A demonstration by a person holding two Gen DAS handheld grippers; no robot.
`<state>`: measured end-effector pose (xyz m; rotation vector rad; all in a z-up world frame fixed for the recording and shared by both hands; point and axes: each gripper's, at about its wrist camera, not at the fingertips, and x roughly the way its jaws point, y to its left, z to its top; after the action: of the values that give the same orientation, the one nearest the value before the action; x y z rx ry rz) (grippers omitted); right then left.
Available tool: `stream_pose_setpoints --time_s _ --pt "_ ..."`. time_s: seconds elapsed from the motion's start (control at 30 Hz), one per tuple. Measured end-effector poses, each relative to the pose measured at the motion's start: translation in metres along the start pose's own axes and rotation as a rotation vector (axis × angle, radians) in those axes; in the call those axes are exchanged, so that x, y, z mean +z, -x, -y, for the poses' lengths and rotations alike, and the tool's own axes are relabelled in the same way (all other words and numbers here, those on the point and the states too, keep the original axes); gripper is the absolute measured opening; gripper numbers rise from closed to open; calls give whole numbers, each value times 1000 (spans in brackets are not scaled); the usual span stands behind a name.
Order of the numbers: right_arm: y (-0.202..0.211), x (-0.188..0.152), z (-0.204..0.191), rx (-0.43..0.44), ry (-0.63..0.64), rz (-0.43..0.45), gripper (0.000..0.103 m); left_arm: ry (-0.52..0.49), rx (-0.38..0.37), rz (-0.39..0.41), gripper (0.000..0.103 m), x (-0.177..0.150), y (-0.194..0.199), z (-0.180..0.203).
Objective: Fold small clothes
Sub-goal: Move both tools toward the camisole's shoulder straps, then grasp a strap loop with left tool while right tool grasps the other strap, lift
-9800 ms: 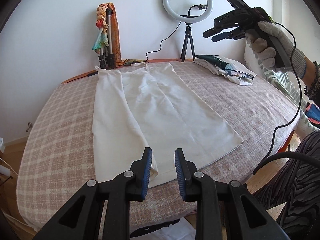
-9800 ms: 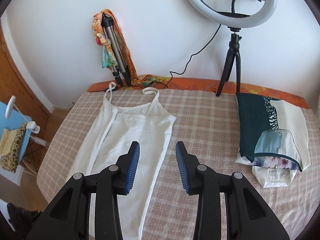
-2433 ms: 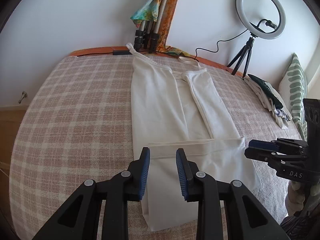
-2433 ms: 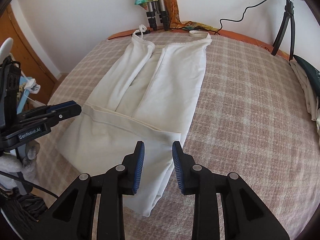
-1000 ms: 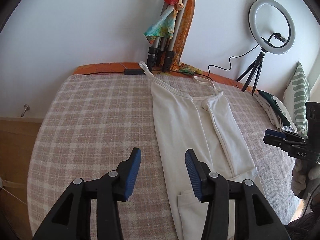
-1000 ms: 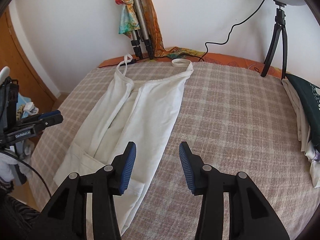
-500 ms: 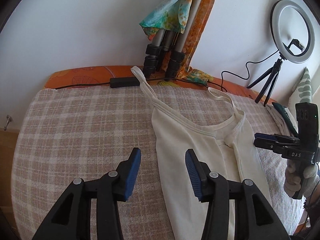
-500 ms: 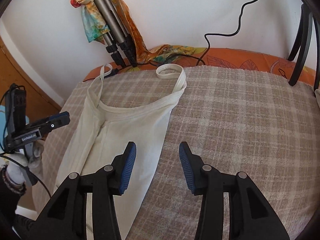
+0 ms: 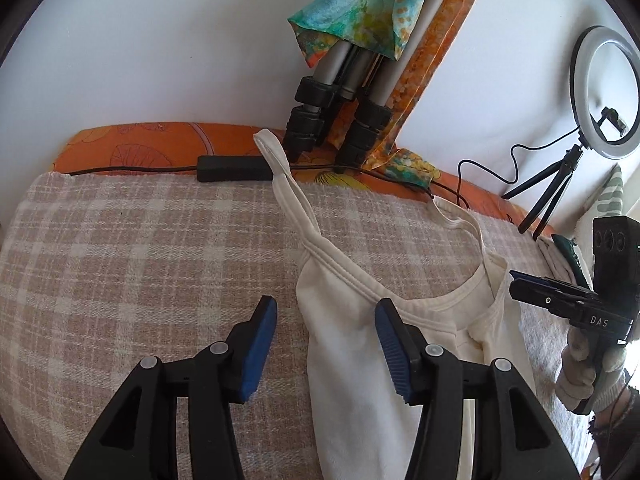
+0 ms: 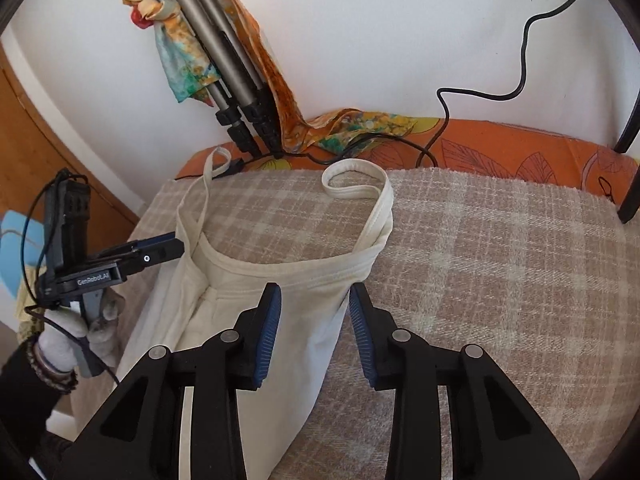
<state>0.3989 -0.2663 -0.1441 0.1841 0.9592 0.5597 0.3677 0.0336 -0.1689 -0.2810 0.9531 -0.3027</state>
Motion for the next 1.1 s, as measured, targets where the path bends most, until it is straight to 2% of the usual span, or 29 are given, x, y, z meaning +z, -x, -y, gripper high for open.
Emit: stream_pose_setpoints --time_s 0.13,0.2,0.27,0.3,0.37,0.4,0.43,0.5,0.67,0.9,1.1 --pt "-18 8 14 35 -55 -52 34 32 -15 5 49 6 -4 -2" --pt "-19 12 15 43 -76 -43 34 64 -10 5 38 8 -7 -5" --pt "-20 15 16 49 -96 -43 34 70 0 12 32 8 -8 -6" --pt "-21 17 14 46 -94 -41 34 67 1 12 25 8 -9 -6" --pt "-24 19 10 36 -80 -44 24 59 11 15 18 8 -11 -4" --pt "-26 19 9 25 -77 -47 13 59 13 15 12 7 -11 -4" --pt "-27 19 9 24 -83 -49 6 59 14 18 11 6 -10 -4" --pt "-27 19 8 11 -87 -37 5 54 17 31 3 6 -8 -4" --pt "-9 20 -2 -16 -66 13 4 44 3 85 1 4 6 5" --pt "32 21 -20 8 -77 93 3 15 -6 138 1 -6 43 20" --pt "67 7 -45 29 -81 142 3 1 -9 157 1 -26 80 34"
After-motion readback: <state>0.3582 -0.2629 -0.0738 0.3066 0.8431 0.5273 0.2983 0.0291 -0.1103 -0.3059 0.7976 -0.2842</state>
